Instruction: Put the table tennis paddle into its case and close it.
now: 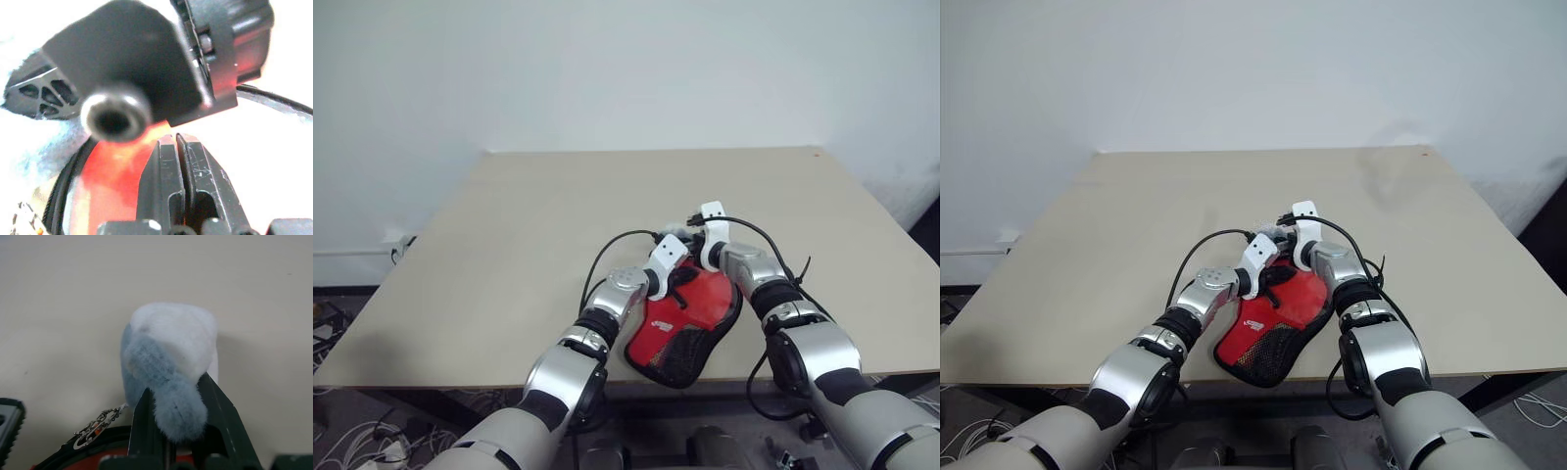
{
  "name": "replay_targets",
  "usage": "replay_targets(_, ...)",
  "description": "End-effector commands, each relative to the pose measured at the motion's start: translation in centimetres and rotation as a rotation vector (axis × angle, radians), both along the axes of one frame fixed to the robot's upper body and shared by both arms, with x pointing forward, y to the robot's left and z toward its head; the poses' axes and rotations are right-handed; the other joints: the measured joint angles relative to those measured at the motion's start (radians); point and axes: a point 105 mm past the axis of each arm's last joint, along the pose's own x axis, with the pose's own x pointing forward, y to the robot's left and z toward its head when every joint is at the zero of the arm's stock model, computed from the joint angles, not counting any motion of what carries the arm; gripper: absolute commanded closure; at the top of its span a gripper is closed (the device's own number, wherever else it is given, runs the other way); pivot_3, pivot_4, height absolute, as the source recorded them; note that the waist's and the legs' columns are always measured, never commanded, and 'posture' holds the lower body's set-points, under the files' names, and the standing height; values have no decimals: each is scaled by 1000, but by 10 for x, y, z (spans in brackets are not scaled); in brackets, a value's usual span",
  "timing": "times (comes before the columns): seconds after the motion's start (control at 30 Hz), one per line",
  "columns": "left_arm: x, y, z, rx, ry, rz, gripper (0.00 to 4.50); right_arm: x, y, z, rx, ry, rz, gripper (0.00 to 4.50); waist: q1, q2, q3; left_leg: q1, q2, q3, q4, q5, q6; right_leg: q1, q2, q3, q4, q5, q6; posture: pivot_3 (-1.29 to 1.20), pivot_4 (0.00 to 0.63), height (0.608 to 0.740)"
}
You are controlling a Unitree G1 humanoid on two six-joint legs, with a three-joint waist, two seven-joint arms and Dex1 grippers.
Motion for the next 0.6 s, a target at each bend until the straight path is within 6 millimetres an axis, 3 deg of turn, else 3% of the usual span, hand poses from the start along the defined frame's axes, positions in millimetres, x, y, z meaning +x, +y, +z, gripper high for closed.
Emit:
replay_targets(0.03, -20, 17, -48, 107, 155, 28, 4500, 16, -12, 29, -12, -97, -75, 4474, 0, 0, 0, 0, 0, 0, 0, 0, 0, 1, 0, 0, -1, 0, 0, 0, 0, 740)
replay_targets(0.6, -22, 14, -49, 106, 158, 23, 4500, 27, -74, 31, -58, -123, -360, 4474, 2, 0, 0, 0, -5, -4, 0, 2, 3, 5, -2, 1, -3, 0, 0, 0, 0, 740)
